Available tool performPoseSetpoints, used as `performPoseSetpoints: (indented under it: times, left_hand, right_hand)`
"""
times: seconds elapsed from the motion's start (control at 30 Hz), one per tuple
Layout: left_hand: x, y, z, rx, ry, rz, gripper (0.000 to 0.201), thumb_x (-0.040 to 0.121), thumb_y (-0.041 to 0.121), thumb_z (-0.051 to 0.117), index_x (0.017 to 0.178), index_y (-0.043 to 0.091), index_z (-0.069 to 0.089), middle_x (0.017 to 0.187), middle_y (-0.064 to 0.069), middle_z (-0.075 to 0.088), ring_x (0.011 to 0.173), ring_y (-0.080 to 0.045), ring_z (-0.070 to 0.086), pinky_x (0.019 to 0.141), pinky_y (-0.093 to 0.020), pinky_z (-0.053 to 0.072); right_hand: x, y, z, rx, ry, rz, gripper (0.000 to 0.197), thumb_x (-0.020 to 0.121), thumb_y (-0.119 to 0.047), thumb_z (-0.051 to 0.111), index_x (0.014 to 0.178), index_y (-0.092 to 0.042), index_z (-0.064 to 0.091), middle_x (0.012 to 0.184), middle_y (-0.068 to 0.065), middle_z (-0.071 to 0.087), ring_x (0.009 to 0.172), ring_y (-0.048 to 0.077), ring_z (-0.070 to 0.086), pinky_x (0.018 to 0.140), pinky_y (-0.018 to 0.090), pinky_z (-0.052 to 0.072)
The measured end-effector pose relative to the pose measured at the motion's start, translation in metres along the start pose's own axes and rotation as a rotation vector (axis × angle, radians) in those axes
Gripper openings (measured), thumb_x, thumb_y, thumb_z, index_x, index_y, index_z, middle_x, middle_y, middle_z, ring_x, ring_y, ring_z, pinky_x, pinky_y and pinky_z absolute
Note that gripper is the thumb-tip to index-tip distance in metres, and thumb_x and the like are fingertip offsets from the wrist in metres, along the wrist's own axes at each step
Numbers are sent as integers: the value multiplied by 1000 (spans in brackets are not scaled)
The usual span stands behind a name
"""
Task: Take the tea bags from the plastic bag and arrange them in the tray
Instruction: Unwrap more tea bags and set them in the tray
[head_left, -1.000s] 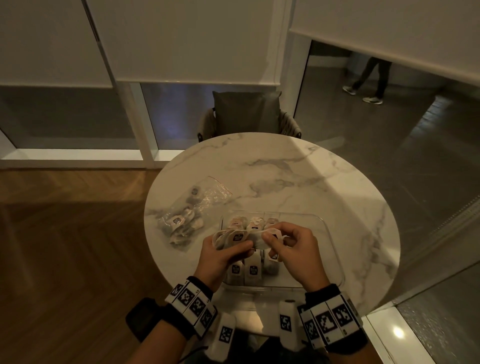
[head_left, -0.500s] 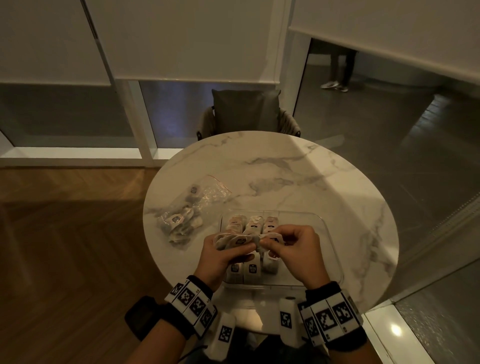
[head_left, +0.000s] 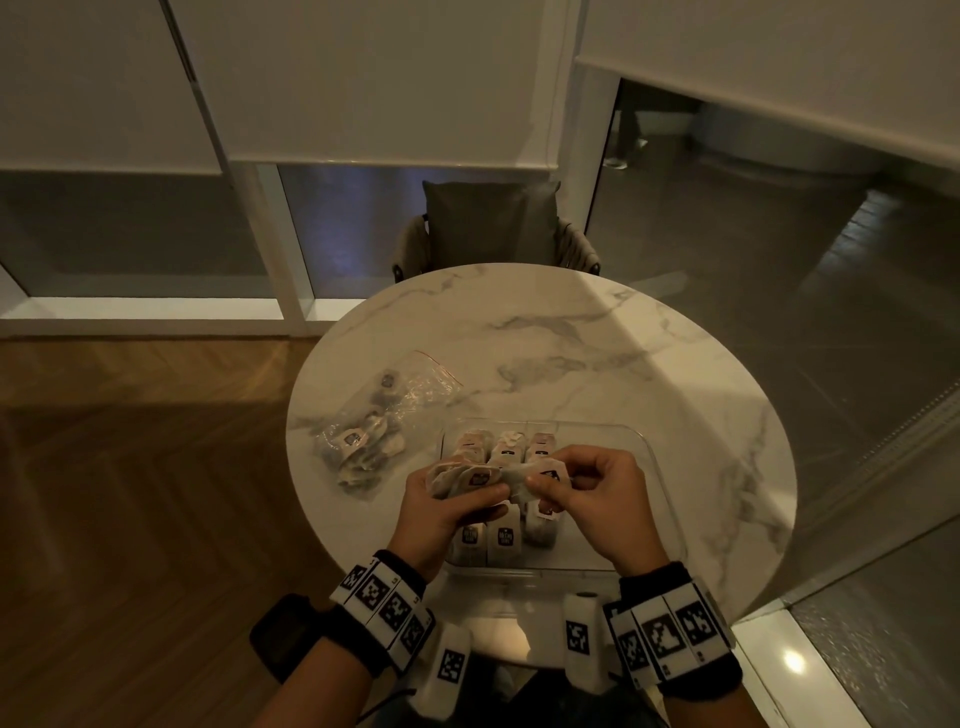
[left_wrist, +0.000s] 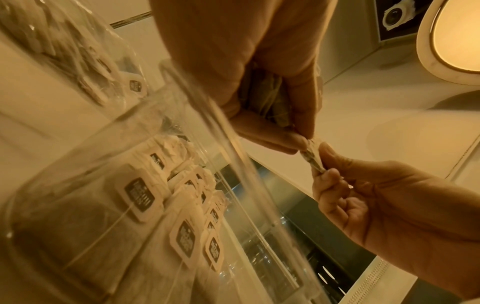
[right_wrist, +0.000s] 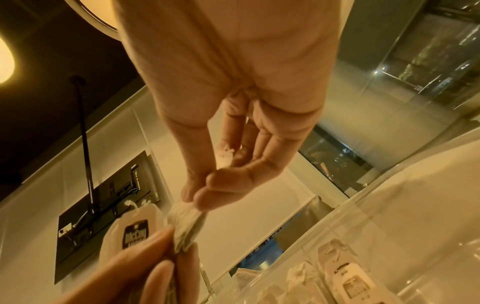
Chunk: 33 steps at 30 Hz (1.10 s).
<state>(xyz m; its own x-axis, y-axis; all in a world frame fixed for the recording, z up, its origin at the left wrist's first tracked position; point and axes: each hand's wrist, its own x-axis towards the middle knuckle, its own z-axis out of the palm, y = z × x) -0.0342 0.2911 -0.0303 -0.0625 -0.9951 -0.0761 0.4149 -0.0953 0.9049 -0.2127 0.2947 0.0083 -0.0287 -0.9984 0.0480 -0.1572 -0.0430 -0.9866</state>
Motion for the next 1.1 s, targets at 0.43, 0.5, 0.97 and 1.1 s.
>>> performPoseSetpoints:
  times: [0.43, 0.5, 0.97, 1.1]
  left_hand:
    - [1, -2, -1, 16, -3, -13, 20, 70, 3, 80, 88, -1, 73, 81, -19, 71, 75, -33, 69, 59, -33, 57]
    - [2, -3, -2, 17, 33, -22, 27, 69, 7, 80, 92, -4, 72, 85, -19, 72, 79, -32, 71, 60, -34, 59]
    - [4, 0, 0, -197, 165, -43, 10, 87, -1, 63, 92, -5, 71, 86, -22, 73, 77, -25, 73, 69, -29, 60]
    - [3, 2, -2, -190, 153, -55, 18, 89, -1, 62, 80, 3, 77, 83, -20, 73, 76, -22, 72, 68, -27, 59]
  right_hand:
    - [-1, -14, -2, -213, -163, -83, 22, 84, -6, 74, 78, -27, 74, 67, -6, 73, 63, 9, 70, 62, 19, 55]
    - [2, -22, -9, -278, -142, -109, 19, 81, -10, 77, 74, -27, 73, 64, -9, 71, 58, 10, 68, 58, 20, 54]
    - [66, -24, -6, -1104, -988, 144, 10, 78, -10, 81, 77, -11, 71, 62, -7, 65, 59, 11, 67, 67, 25, 59]
    - [82, -3, 9, -1153, -1056, 303, 18, 75, -7, 82, 70, -13, 67, 71, 3, 69, 59, 13, 66, 64, 25, 59]
